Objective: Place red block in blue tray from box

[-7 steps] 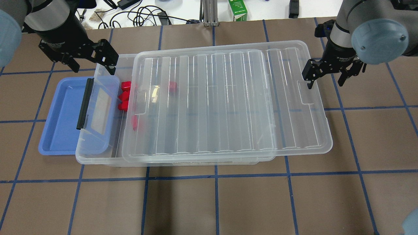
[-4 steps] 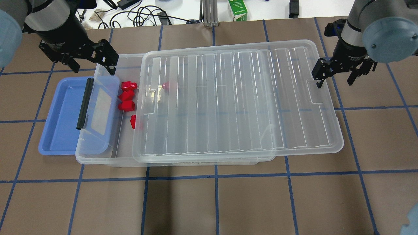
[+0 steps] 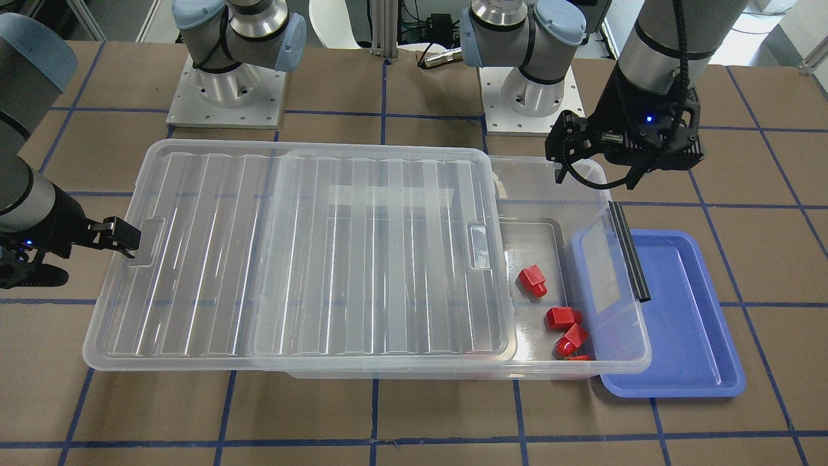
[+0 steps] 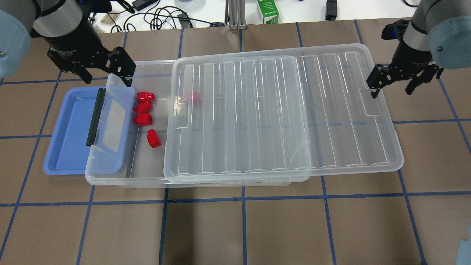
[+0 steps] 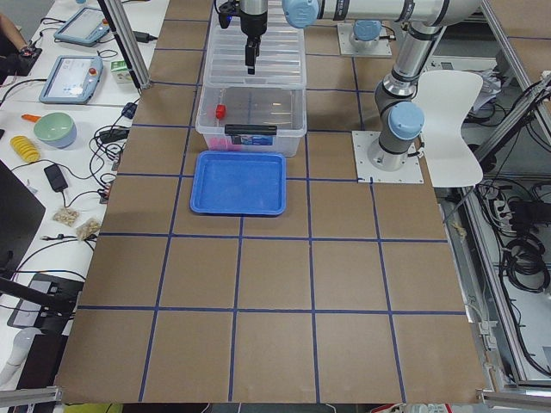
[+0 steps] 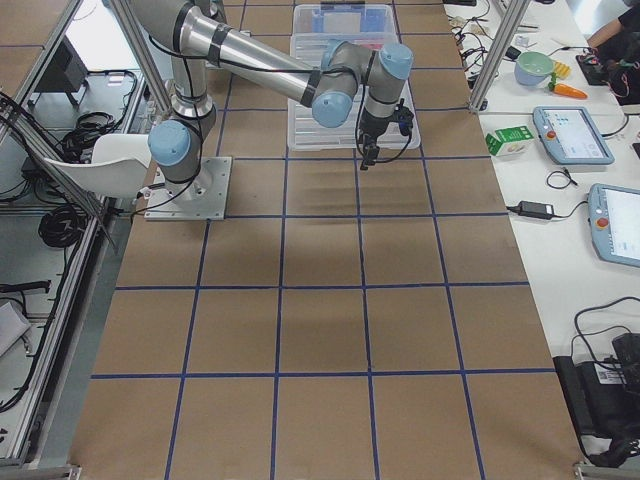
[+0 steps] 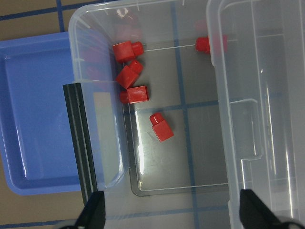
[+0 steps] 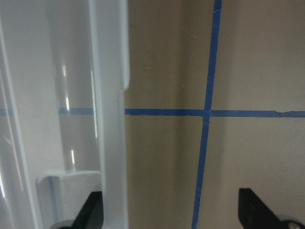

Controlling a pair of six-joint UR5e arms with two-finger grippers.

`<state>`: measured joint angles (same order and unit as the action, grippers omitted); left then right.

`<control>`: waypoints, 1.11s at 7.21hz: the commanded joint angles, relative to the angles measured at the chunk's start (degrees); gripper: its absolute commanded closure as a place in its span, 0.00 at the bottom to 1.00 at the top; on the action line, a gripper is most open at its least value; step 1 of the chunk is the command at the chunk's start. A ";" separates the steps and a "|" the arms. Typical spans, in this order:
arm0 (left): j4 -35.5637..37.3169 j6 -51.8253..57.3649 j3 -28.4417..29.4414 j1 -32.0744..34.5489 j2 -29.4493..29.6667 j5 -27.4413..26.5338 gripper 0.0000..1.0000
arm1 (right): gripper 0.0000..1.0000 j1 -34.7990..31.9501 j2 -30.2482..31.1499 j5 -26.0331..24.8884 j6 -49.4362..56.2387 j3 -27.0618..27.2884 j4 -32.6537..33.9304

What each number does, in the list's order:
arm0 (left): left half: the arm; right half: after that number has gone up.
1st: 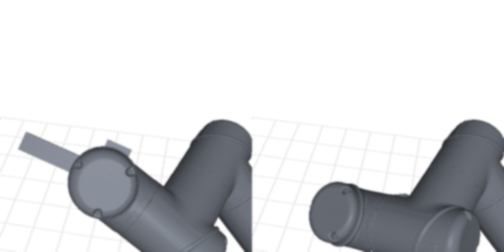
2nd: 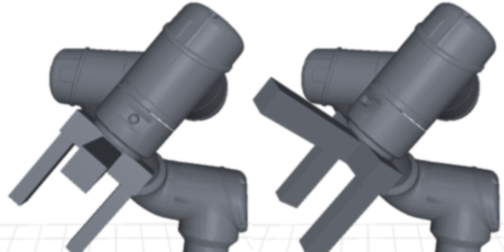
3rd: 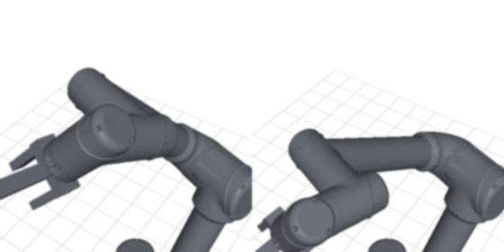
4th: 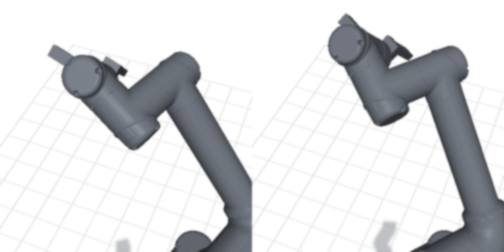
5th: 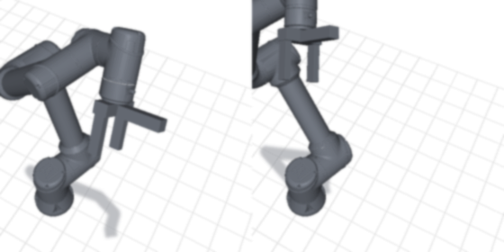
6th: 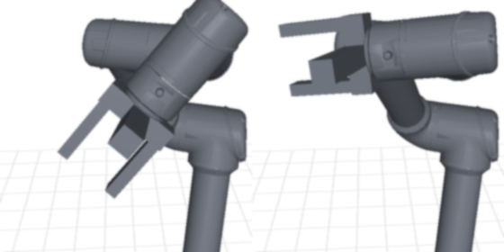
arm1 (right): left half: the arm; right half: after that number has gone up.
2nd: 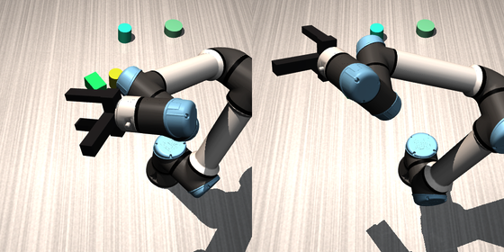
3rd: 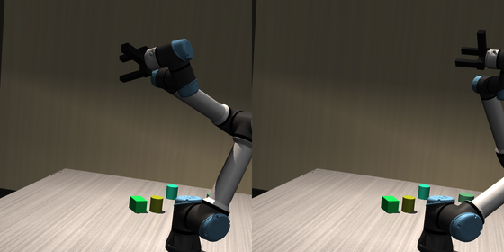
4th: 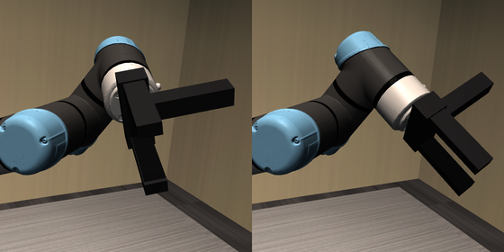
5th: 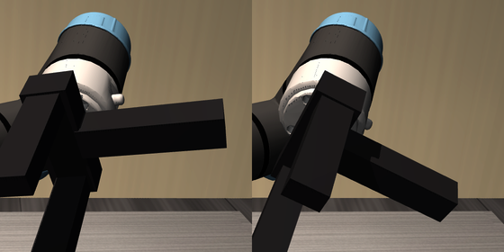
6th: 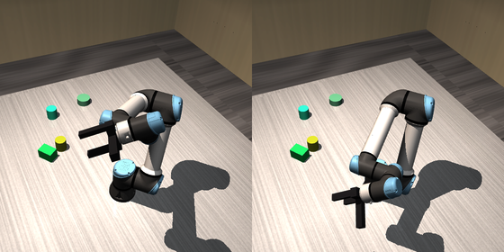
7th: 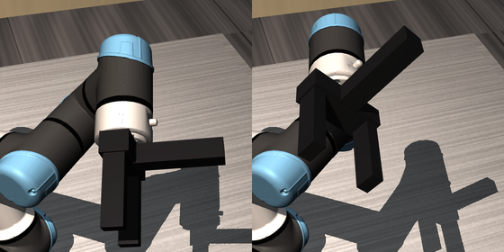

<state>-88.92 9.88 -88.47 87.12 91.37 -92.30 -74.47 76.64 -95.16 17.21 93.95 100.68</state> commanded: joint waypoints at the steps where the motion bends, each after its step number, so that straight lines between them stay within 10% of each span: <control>1: 0.06 0.49 -1.88 0.42 -0.49 -0.25 0.00 | 0.00 0.20 0.00 -1.77 0.54 -0.09 -0.04; 6: 0.14 0.31 -4.50 -0.02 2.04 0.37 0.00 | 0.00 1.87 0.00 -1.70 2.66 0.09 -0.13; 8: 10.64 -1.43 -10.90 -0.11 2.93 0.54 0.00 | 0.00 1.78 0.18 -1.44 2.39 -0.69 -0.31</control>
<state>-83.98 9.44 -95.61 87.12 93.64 -91.83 -72.68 76.70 -96.80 19.78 93.80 100.52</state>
